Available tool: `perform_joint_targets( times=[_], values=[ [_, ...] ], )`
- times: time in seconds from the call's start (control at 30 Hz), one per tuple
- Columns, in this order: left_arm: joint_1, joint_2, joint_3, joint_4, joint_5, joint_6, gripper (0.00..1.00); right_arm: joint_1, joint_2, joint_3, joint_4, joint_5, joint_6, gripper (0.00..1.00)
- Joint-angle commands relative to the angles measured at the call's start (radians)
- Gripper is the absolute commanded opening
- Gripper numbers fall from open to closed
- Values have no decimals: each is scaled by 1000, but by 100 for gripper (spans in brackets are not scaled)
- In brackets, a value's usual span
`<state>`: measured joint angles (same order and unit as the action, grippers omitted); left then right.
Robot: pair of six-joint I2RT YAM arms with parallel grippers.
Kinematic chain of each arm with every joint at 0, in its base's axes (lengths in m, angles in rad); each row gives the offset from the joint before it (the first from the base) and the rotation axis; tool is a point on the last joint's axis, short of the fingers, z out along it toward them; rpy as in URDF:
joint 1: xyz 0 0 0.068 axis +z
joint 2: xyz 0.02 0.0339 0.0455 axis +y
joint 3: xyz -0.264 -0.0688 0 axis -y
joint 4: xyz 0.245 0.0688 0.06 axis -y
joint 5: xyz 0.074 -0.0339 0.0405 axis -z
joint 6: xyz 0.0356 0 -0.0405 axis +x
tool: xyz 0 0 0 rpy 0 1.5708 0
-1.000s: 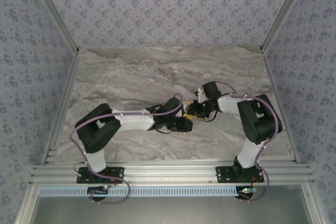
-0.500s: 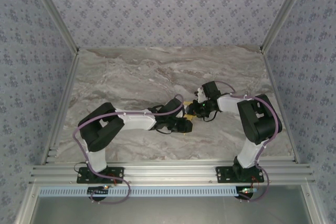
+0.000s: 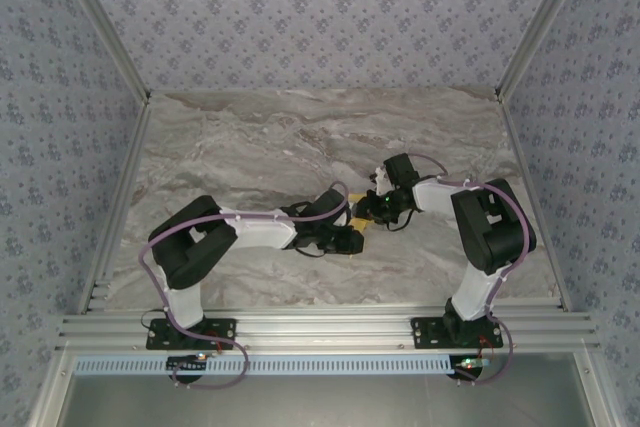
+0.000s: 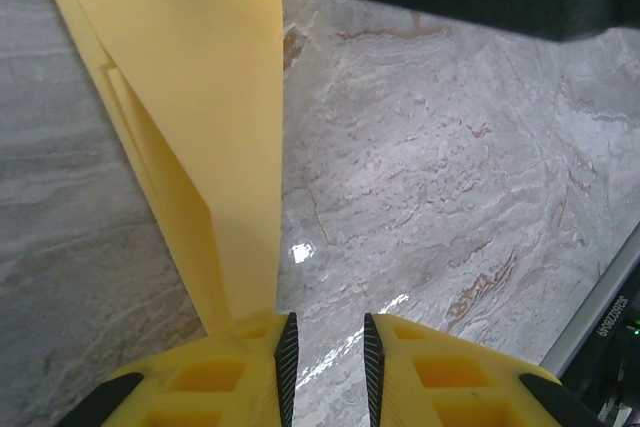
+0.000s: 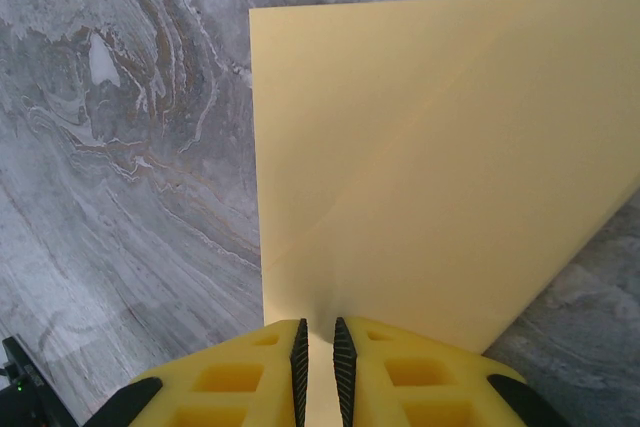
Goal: Fold a paper plane with a square sheet of paper (fold left side to right side)
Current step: Fold the wing for the fifth time at the center of the table.
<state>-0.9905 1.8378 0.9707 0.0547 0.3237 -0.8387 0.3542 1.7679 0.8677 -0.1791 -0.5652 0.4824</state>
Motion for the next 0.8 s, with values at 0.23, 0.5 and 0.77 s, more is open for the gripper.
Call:
perform_joint_targets(
  times=[0.23, 0.5, 0.77],
  values=[
    [-6, -17, -27, -24, -17, -4, 25, 4, 59, -11, -79, 122, -24, 22],
    [-6, -24, -57, -10, -10, -13, 25, 3, 63, -7, -86, 125, -25, 22],
    [-14, -58, -101, 11, -10, -27, 23, 4, 73, -3, -91, 128, -26, 22]
  ],
)
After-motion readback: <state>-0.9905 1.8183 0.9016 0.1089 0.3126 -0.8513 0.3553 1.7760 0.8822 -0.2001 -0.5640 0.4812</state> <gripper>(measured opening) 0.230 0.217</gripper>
